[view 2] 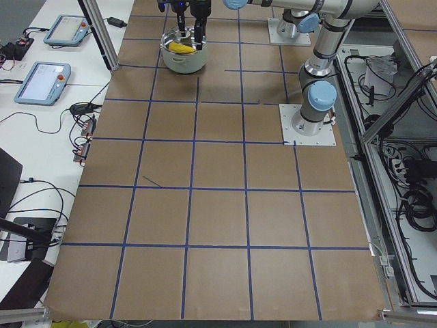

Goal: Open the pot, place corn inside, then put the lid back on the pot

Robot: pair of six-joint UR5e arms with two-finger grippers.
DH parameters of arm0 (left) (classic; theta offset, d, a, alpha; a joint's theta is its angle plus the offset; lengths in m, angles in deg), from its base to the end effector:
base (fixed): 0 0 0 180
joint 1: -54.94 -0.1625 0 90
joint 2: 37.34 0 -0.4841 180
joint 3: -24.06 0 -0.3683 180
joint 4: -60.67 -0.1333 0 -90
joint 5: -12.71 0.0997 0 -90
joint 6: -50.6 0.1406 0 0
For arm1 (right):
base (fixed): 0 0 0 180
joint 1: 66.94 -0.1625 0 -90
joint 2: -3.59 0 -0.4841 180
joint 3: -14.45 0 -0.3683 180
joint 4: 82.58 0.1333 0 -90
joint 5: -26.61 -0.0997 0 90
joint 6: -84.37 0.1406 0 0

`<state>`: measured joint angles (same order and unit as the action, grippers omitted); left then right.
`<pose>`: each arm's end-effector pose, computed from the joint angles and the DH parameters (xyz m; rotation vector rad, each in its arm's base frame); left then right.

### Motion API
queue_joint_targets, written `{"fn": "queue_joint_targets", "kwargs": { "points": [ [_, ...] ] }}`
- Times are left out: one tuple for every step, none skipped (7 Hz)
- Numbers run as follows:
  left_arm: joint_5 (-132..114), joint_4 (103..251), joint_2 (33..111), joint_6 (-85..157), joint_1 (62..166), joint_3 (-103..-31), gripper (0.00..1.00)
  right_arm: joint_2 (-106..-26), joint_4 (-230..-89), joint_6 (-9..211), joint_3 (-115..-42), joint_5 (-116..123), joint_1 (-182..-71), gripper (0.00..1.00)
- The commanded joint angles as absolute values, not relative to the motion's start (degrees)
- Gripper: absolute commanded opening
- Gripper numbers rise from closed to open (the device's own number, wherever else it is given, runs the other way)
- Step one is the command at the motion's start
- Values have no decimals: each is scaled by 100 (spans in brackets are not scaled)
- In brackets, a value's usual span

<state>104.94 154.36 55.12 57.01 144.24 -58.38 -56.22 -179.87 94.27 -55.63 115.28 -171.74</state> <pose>-0.1218 -0.4923 0.5409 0.1537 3.0972 -0.0343 0.3104 -0.6401 0.3697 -0.1328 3.1260 0.0873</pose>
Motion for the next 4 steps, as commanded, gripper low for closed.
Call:
{"fn": "queue_joint_targets", "kwargs": {
  "points": [
    [10491,15436,5512,5701,14433,-5838,100,-5618,-17988,9430,-5560,11512,-17171,95],
    [10499,15436,5512,5701,14424,-5838,100,-5618,-17988,9413,-5551,11520,-17127,99],
    [10499,15436,5512,5701,14424,-5838,100,-5635,-17979,9413,-5490,11520,-17074,100],
    [10499,15436,5512,5701,14433,-5838,100,-5653,-17997,9413,-5402,11590,-16987,100]
  ]
}}
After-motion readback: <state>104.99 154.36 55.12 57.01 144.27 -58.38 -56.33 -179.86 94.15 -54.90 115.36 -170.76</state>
